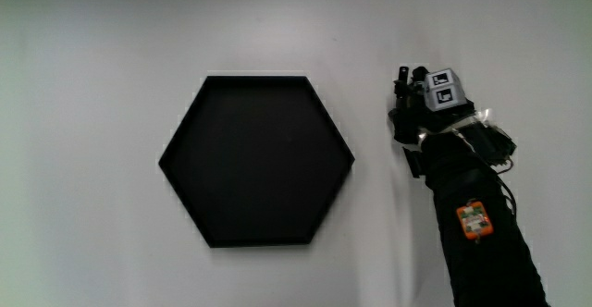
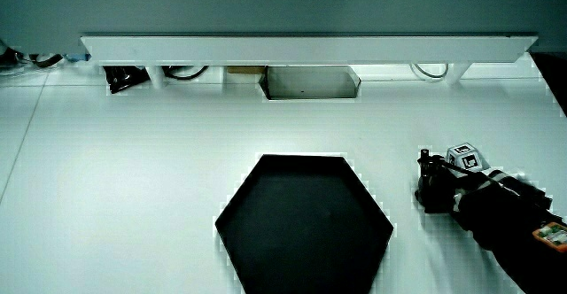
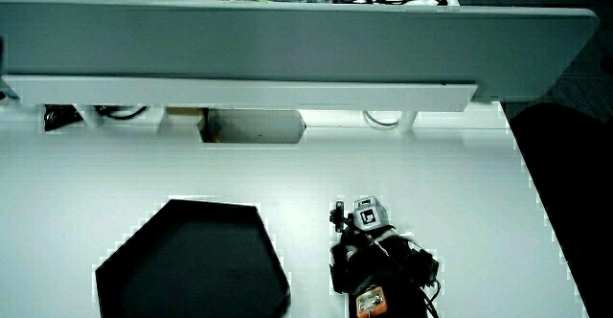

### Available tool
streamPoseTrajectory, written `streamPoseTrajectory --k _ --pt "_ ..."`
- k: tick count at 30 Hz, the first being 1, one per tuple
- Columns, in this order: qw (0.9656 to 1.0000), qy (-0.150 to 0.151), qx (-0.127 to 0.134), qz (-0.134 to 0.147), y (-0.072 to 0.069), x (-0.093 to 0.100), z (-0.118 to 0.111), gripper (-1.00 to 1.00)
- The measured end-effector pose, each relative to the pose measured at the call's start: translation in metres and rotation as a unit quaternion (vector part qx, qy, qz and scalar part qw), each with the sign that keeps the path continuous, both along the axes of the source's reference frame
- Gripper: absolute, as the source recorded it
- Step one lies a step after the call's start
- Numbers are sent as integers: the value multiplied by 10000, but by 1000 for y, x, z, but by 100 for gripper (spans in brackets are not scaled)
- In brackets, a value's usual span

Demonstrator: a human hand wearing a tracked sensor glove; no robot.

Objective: Place black tape on desk

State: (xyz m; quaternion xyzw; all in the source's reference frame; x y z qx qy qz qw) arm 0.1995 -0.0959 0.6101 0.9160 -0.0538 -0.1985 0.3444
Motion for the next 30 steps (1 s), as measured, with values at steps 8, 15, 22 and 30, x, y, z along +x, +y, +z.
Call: streamPoseTrajectory --k 8,15,22,30 --pt "9999 -139 -51 -51 -2 -17 -6 0" --pt "9980 -209 -513 296 1 -1 12 -40" --pt "9969 -211 -54 755 10 23 14 -87" --pt "9896 -1223 595 462 38 43 -18 -100"
